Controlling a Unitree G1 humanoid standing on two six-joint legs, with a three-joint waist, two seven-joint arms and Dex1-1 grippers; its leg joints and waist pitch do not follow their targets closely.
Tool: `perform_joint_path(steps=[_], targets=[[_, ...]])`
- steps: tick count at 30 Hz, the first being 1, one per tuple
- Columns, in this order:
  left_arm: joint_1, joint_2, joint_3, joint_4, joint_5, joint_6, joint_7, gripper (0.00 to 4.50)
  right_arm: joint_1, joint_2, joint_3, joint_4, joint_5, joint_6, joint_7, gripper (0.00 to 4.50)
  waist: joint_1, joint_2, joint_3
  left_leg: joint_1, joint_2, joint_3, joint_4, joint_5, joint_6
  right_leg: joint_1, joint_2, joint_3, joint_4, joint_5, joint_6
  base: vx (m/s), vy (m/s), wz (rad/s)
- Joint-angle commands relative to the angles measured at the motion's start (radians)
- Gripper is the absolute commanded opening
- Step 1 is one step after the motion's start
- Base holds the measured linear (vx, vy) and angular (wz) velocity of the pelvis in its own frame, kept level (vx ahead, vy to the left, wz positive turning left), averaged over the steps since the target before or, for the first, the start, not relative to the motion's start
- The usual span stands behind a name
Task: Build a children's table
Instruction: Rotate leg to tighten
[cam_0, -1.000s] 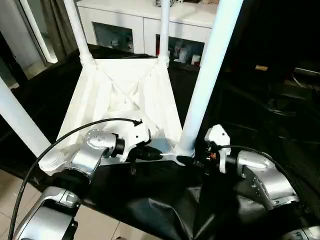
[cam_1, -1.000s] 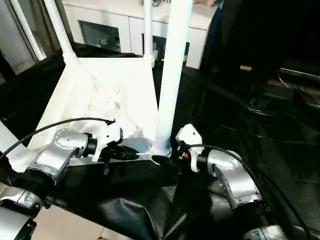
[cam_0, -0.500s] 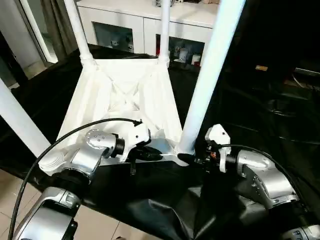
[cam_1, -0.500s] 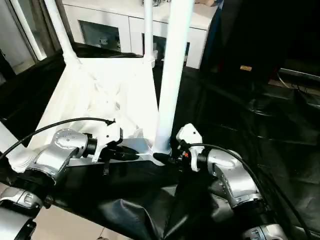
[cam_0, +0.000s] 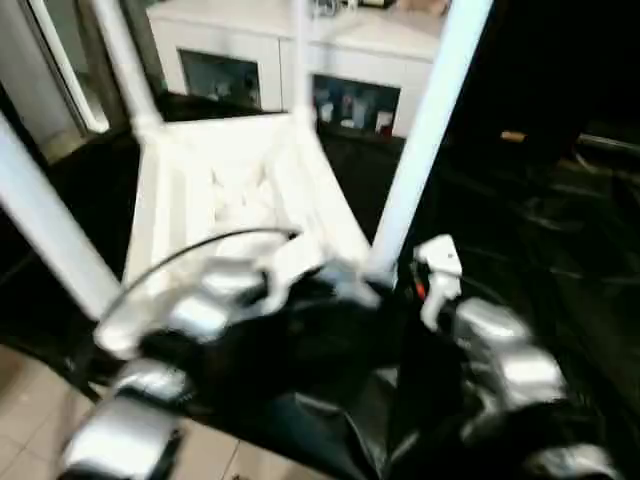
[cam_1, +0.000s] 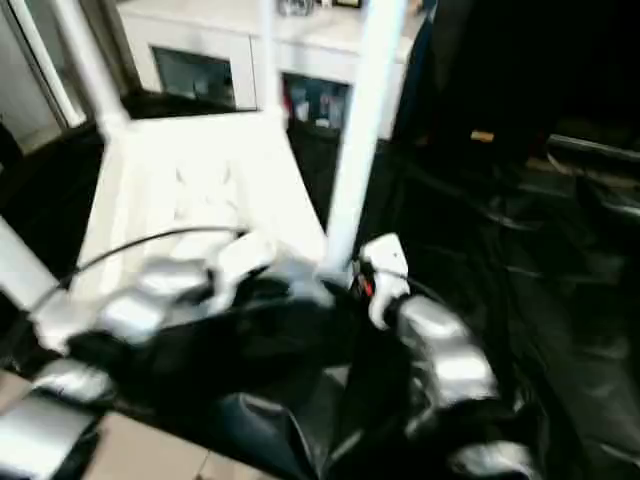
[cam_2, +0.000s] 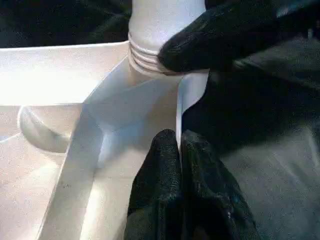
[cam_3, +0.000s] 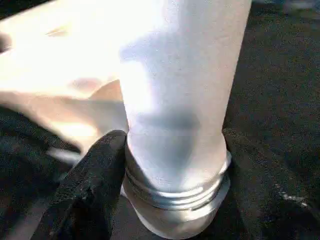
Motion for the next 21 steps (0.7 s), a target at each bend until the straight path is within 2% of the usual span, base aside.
perform_joint_path(steps=[1,2,3,7,9,10,12,13,15,16,19,21], targets=[[-0.016,-0.036,0.046,0.048,-0.004,0.035,0.150,0.00,0.004,0.035,-0.024,0.053,-0.023,0.020,-0.132,2.70,-0.005,-0.006,-0.056,0.015,0.046,-0.025,-0.073,-0.284,-0.012,0.034,-0.063,0.036,-0.076,-0.323,-0.189,0.000,0.000,0.00],[-0.027,-0.055,0.045,0.062,0.001,0.036,0.181,0.00,-0.003,0.056,-0.028,0.065,-0.036,0.020,-0.181,2.70,-0.004,-0.002,-0.057,0.017,0.045,-0.025,-0.072,-0.280,-0.009,0.033,-0.061,0.036,-0.076,-0.304,-0.192,0.000,0.000,0.00],[-0.038,-0.074,0.039,0.080,0.010,0.033,0.204,0.00,-0.013,0.080,-0.025,0.081,-0.051,0.011,-0.218,2.70,-0.005,-0.003,-0.058,0.016,0.044,-0.025,-0.071,-0.277,-0.006,0.034,-0.061,0.035,-0.075,-0.294,-0.194,0.000,0.000,0.00],[-0.040,-0.083,0.020,0.091,0.025,0.007,0.181,0.00,-0.026,0.102,0.021,0.095,-0.090,-0.021,-0.201,2.70,-0.004,0.001,-0.061,0.011,0.041,-0.023,-0.067,-0.244,0.027,0.041,-0.061,0.035,-0.072,-0.227,-0.205,0.000,0.000,0.00],[-0.034,-0.072,0.017,0.085,0.023,-0.009,0.151,0.00,-0.027,0.102,0.014,0.085,-0.070,-0.039,-0.170,3.26,-0.004,0.000,-0.060,0.010,0.041,-0.023,-0.067,-0.245,0.036,0.043,-0.062,0.034,-0.073,-0.232,-0.205,0.000,0.000,0.00],[-0.027,-0.062,0.015,0.076,0.020,-0.022,0.130,0.00,-0.026,0.094,0.010,0.071,-0.052,-0.051,-0.133,3.26,-0.003,-0.002,-0.059,0.010,0.042,-0.023,-0.068,-0.253,0.040,0.043,-0.063,0.034,-0.075,-0.253,-0.201,0.000,0.000,0.00],[-0.022,-0.054,0.015,0.070,0.015,-0.036,0.110,0.00,-0.026,0.084,0.009,0.060,-0.044,-0.061,-0.108,3.49,-0.004,0.000,-0.059,0.009,0.044,-0.024,-0.068,-0.257,0.044,0.044,-0.063,0.034,-0.075,-0.260,-0.200,0.000,0.000,0.00],[-0.015,-0.043,0.013,0.061,0.009,-0.044,0.084,0.00,-0.028,0.064,0.012,0.048,-0.044,-0.065,-0.084,3.49,-0.005,-0.004,-0.059,0.007,0.044,-0.025,-0.070,-0.256,0.045,0.045,-0.063,0.032,-0.074,-0.262,-0.200,0.000,0.000,0.00],[0.002,-0.017,0.012,0.039,-0.004,-0.067,0.032,0.00,-0.030,0.012,0.023,0.020,-0.034,-0.047,0.001,3.82,-0.007,-0.002,-0.058,0.007,0.044,-0.026,-0.070,-0.259,0.048,0.045,-0.063,0.031,-0.075,-0.270,-0.201,0.000,0.000,0.00],[0.002,-0.017,0.012,0.039,-0.004,-0.067,0.032,0.00,-0.030,0.012,0.023,0.020,-0.034,-0.047,0.001,3.82,-0.007,-0.004,-0.058,0.008,0.044,-0.025,-0.069,-0.263,0.051,0.047,-0.063,0.032,-0.075,-0.280,-0.201,0.000,0.000,0.00],[0.039,0.023,0.021,-0.003,-0.049,-0.112,-0.100,0.00,-0.004,-0.112,0.059,-0.063,-0.007,-0.032,0.227,3.82,-0.005,-0.004,-0.057,0.009,0.047,-0.024,-0.068,-0.267,0.063,0.045,-0.063,0.033,-0.077,-0.288,-0.199,0.000,0.000,0.00],[0.053,0.041,0.019,-0.021,-0.068,-0.124,-0.164,0.00,0.011,-0.156,0.065,-0.103,0.016,-0.021,0.310,3.82,-0.002,-0.004,-0.056,0.007,0.048,-0.024,-0.068,-0.252,0.071,0.046,-0.064,0.034,-0.073,-0.268,-0.205,0.000,0.000,0.00]])
